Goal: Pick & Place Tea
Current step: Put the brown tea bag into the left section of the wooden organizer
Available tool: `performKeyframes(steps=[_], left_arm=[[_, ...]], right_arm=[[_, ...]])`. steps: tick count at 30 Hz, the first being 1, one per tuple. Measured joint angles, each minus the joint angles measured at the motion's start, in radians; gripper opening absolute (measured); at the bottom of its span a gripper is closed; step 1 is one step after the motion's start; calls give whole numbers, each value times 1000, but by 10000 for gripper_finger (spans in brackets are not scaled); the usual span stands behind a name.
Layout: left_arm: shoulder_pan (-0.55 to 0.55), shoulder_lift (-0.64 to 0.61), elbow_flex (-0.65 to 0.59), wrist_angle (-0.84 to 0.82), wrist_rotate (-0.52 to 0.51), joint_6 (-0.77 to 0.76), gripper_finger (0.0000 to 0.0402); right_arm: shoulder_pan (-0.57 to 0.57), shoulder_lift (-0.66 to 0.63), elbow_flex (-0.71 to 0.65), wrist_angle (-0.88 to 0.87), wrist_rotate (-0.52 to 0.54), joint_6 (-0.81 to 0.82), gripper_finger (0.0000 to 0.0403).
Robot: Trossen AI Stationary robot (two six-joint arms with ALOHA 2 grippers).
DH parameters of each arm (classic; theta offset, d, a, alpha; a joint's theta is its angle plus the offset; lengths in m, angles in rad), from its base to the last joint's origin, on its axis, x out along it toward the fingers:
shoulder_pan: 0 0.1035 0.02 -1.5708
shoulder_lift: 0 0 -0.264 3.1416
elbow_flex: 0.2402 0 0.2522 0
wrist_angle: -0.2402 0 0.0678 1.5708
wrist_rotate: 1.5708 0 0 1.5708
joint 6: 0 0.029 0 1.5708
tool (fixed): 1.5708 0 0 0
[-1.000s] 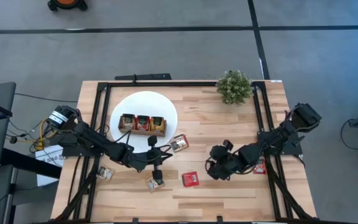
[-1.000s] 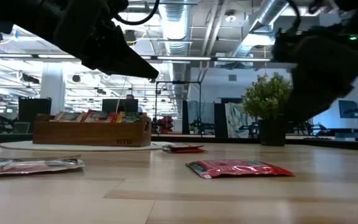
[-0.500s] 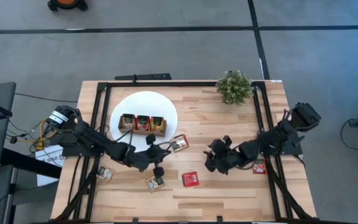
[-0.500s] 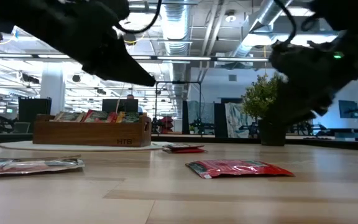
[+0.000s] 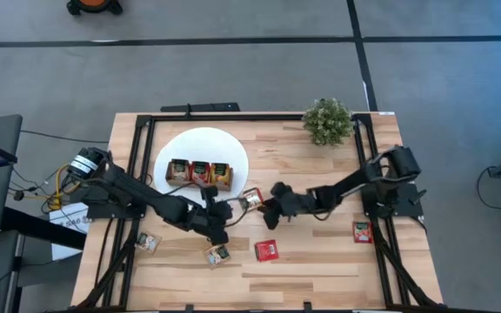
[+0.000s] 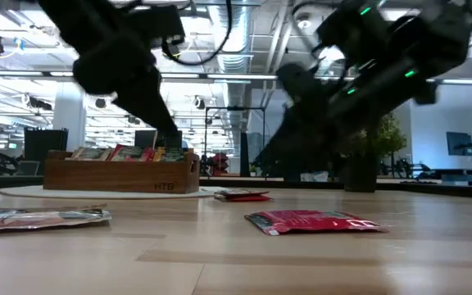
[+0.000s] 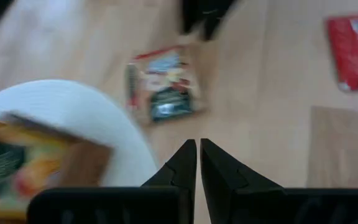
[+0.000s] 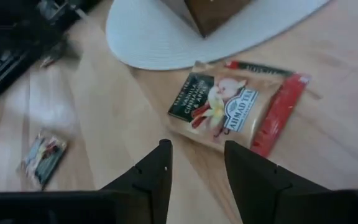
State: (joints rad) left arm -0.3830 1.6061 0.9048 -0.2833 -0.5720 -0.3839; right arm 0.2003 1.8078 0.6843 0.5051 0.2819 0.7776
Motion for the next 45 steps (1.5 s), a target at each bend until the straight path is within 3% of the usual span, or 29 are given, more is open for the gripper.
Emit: performKeyframes(steps=[5,10,14,18,26,33,37,45], left_arm=[[6,98,-28,167,4,83,14],[10,203,-28,280,-91,133,14],[12,228,-28,301,-186,129,14],[9,220,-28,323,-186,105,14],[17,225,-28,435,-31,103,14],[17,226,-28,537,118,155,14],[19,226,-28,599,207,183,14],[60,235,-28,610,243,181,14]], right_arm=[[-73,97,55,1,-137,52,151],[-106,136,89,12,-189,43,171],[-100,113,87,-44,-232,30,171],[-58,68,85,-166,-230,38,159],[100,-65,79,-428,-228,83,134],[243,-154,79,-580,20,180,125],[236,-123,81,-561,83,206,128],[144,-8,84,-429,-18,193,128]])
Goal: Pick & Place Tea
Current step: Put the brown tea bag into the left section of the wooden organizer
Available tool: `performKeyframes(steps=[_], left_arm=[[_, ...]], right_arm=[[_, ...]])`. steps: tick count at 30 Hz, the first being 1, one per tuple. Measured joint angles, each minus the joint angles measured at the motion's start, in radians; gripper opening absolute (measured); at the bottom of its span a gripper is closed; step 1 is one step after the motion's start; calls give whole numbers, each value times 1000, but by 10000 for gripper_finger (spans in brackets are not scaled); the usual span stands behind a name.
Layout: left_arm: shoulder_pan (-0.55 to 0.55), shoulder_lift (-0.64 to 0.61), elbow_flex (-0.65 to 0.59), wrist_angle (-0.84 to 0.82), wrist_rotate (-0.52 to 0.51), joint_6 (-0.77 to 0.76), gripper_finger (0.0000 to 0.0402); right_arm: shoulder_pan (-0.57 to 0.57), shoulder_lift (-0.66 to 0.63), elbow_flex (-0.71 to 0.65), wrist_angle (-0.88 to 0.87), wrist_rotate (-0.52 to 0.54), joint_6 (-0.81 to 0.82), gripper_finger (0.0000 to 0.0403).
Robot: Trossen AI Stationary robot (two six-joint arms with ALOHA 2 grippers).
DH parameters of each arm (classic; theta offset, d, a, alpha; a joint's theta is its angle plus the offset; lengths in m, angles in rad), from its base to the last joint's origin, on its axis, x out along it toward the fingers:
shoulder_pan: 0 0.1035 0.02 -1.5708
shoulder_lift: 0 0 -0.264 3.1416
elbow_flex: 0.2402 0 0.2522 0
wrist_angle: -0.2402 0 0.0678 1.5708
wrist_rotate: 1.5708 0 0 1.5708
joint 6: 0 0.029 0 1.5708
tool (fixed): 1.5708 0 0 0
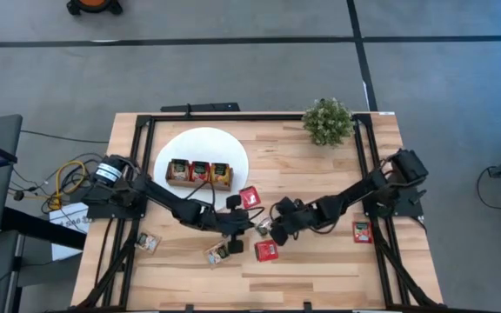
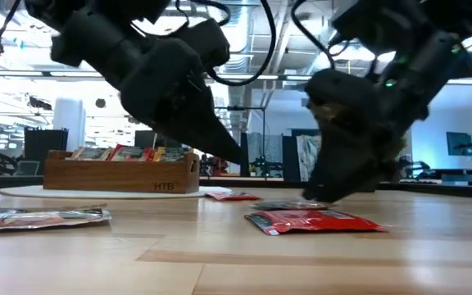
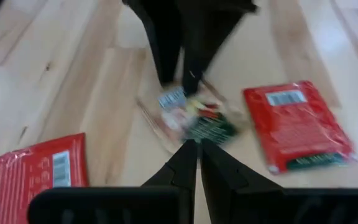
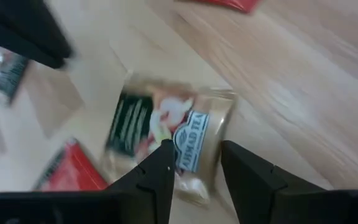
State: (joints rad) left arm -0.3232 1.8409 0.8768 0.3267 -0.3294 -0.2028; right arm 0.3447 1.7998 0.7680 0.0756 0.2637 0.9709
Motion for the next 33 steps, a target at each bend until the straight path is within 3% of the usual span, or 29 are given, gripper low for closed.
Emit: performKeyframes(steps=[4,9,15,18,22,28,33], left_arm=[[24,53,0,21,27,3,14],[36,120,4,58,0,27,14],[25,87,4,38,-143,47,14],[13,45,5,20,-173,55,14],[1,25,5,-10,-182,31,14],[-6,43,4,61,-152,-25,18],[-5,114,11,272,-79,45,37]], right_arm=[[-17,18,-1,95,-60,-36,128],[-27,19,-1,94,-76,-43,110],[-11,20,0,65,-48,-88,24],[16,21,0,59,33,-109,8],[73,-5,-8,-51,223,-48,2],[167,-61,-89,-199,413,273,1],[232,-108,-172,-203,534,507,0]])
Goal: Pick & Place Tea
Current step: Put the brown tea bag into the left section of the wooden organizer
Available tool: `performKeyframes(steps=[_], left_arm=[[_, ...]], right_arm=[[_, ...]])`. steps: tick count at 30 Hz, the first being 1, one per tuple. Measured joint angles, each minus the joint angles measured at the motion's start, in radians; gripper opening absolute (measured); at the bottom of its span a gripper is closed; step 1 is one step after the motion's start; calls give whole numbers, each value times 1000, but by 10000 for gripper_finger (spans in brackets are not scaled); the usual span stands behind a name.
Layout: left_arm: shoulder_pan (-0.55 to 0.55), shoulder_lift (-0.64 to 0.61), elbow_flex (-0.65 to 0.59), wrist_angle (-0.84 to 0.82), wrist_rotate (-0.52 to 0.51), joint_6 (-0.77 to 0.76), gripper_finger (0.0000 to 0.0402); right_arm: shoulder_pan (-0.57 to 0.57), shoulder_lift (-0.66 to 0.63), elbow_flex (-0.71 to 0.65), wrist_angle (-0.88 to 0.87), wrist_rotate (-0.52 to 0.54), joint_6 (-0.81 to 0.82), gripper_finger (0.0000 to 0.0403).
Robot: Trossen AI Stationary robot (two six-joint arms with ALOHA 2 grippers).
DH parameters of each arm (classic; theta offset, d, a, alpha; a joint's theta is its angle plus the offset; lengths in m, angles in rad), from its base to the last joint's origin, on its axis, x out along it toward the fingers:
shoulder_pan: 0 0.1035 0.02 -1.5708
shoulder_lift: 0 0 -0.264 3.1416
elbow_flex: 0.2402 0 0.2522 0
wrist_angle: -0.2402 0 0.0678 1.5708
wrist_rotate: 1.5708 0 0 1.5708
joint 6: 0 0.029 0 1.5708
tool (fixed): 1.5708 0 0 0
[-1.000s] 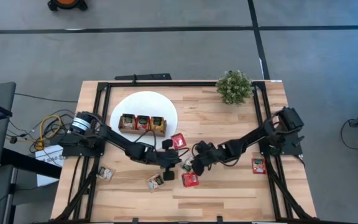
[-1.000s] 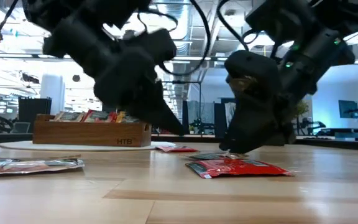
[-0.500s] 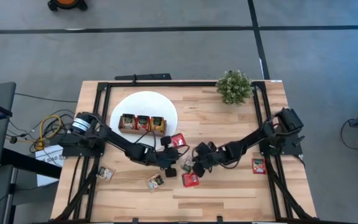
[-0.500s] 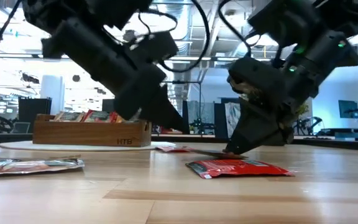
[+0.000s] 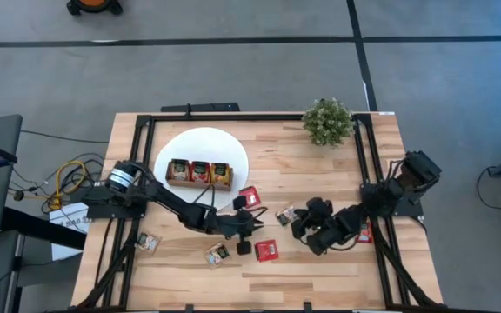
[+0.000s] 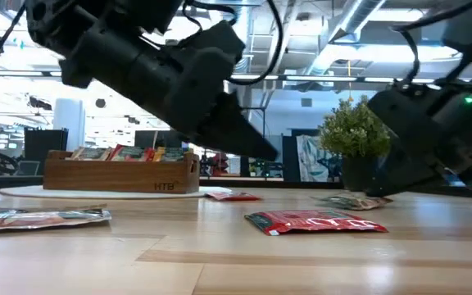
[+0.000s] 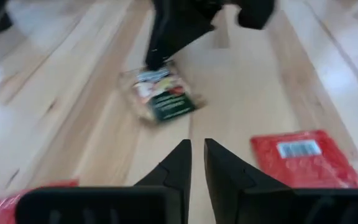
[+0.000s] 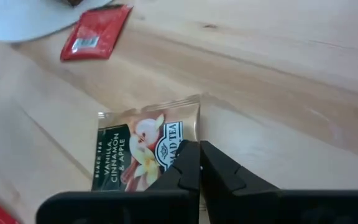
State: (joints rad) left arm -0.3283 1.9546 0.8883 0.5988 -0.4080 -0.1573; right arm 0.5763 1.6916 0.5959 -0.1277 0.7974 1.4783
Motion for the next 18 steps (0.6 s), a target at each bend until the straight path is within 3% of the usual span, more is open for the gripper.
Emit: performKeyframes(steps=[5,12,18], left_arm=[[11,126,119,19,0,69,35],[33,265,370,-287,-16,68,6],[42,300,432,-334,-129,112,1]], right_arm=[[14,-11,-14,3,13,39,0],[19,-7,-13,45,5,-3,0],[58,-9,-14,88,-57,-46,0]])
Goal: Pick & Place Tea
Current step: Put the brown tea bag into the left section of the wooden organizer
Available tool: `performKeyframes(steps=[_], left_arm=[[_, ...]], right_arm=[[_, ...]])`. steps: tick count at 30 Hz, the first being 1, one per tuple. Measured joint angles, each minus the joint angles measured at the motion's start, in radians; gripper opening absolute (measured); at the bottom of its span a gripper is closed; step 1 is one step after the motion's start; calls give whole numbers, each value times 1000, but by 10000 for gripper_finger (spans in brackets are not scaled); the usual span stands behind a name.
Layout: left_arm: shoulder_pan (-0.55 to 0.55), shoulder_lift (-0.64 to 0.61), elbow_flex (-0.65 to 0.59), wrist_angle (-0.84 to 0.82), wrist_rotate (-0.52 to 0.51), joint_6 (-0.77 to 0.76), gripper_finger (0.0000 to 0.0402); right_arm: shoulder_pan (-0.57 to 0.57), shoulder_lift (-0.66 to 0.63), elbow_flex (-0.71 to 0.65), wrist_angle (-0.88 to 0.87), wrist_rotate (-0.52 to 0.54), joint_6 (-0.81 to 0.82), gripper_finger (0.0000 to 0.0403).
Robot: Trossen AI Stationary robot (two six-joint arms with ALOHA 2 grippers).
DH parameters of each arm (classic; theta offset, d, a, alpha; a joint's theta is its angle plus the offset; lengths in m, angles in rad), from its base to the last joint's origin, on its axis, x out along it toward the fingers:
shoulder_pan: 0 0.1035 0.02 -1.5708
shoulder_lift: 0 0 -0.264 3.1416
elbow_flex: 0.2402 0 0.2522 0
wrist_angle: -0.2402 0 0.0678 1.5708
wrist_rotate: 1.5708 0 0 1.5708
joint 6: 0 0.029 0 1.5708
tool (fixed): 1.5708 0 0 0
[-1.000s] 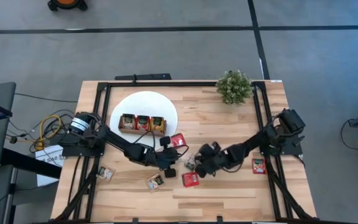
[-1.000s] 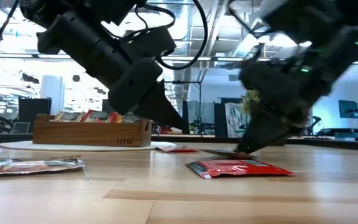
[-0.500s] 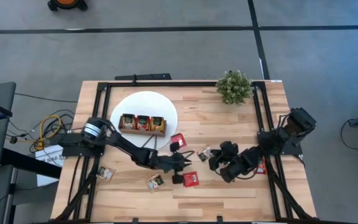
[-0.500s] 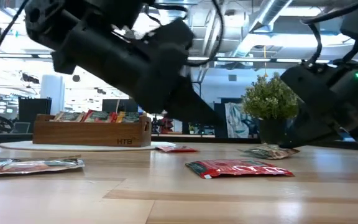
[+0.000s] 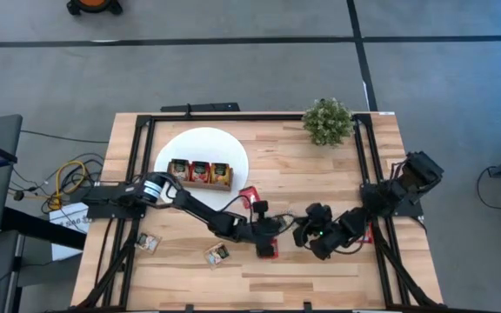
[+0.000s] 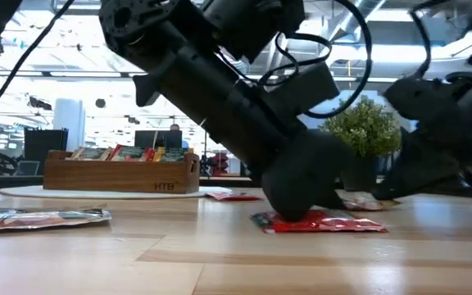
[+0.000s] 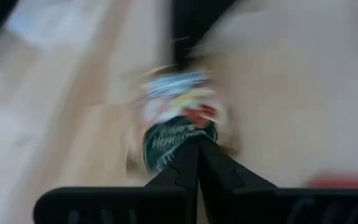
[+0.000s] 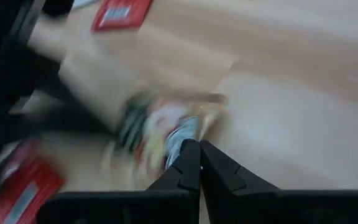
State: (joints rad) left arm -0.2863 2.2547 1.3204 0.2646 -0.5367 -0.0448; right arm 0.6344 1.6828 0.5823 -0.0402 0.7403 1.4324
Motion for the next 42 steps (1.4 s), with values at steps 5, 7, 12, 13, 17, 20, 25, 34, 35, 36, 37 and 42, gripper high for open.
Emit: performKeyframes(steps=[5,7,12,13,17,20,25,34,35,36,37,42], left_arm=[[6,-13,1,-8,-173,62,0],[6,-22,0,-16,-206,76,0],[6,-35,0,-30,-225,95,0],[4,-36,-1,-38,-240,110,0],[-14,-38,-1,-37,-298,165,0],[-23,-39,-1,-52,-229,157,0],[-8,-39,-1,-67,28,50,0],[34,-24,1,-22,112,-38,0],[40,-21,1,-20,119,-41,0],[43,-15,2,-16,114,-45,0],[46,-13,1,-17,113,-52,0],[49,-13,2,-23,106,-61,0]], right_arm=[[52,0,1,23,-20,0,0],[66,-1,1,36,-21,0,0],[71,-1,2,43,-35,-14,0],[71,-1,2,49,-36,-22,0],[72,-23,2,40,-69,-44,19],[73,-83,2,9,-102,-102,60],[33,-220,3,-104,-146,-216,143],[-197,-253,-86,-71,-404,-318,200],[-219,-241,-99,-32,-432,-333,200],[-236,-230,-110,4,-449,-345,198],[-251,-220,-119,46,-467,-358,197],[-286,-156,-121,179,-513,-373,185]])
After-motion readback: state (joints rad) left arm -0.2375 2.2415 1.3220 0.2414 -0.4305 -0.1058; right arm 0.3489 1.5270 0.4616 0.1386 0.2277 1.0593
